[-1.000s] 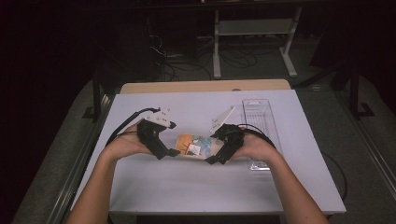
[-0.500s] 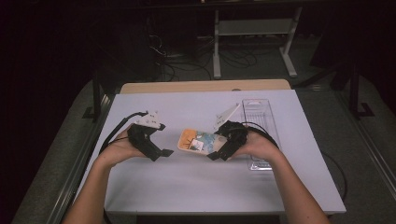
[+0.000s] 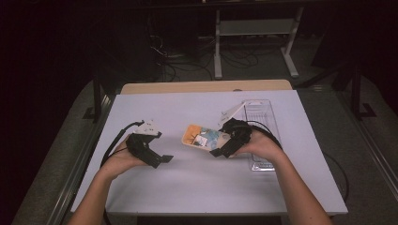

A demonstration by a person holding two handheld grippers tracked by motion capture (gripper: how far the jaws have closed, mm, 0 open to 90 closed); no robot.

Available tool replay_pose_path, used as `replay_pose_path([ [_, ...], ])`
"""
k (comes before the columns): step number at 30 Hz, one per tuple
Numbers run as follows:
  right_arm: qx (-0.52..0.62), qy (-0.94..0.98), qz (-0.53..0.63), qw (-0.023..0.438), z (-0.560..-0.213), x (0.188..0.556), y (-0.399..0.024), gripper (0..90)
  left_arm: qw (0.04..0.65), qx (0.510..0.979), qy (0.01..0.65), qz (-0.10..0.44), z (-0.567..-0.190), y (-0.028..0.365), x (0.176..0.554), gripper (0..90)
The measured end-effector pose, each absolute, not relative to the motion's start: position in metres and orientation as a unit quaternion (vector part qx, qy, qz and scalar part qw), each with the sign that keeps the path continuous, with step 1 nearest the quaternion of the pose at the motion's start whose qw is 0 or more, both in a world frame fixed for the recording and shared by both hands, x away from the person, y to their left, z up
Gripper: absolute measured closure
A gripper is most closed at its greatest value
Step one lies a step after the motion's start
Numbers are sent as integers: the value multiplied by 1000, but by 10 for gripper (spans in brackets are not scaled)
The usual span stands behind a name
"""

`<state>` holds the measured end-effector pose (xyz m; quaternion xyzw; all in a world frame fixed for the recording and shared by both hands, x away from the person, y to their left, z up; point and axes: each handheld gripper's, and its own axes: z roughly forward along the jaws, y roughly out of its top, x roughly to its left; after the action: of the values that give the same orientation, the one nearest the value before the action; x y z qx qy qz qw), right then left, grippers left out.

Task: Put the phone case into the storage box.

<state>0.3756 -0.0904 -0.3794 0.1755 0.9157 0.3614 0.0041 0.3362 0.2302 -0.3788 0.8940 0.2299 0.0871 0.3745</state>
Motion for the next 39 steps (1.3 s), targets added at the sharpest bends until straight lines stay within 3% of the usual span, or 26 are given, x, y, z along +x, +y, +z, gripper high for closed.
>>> replay_pose_path([
  [17,221,906,362,-1,-383,377,-88,105,393,858,310,118,-407,243,321,0],
  [26,261,893,365,-22,-383,374,-86,105,396,854,313,125,-410,242,323,0],
  [39,271,894,356,-15,-383,375,-86,105,399,864,279,129,-412,236,321,0],
])
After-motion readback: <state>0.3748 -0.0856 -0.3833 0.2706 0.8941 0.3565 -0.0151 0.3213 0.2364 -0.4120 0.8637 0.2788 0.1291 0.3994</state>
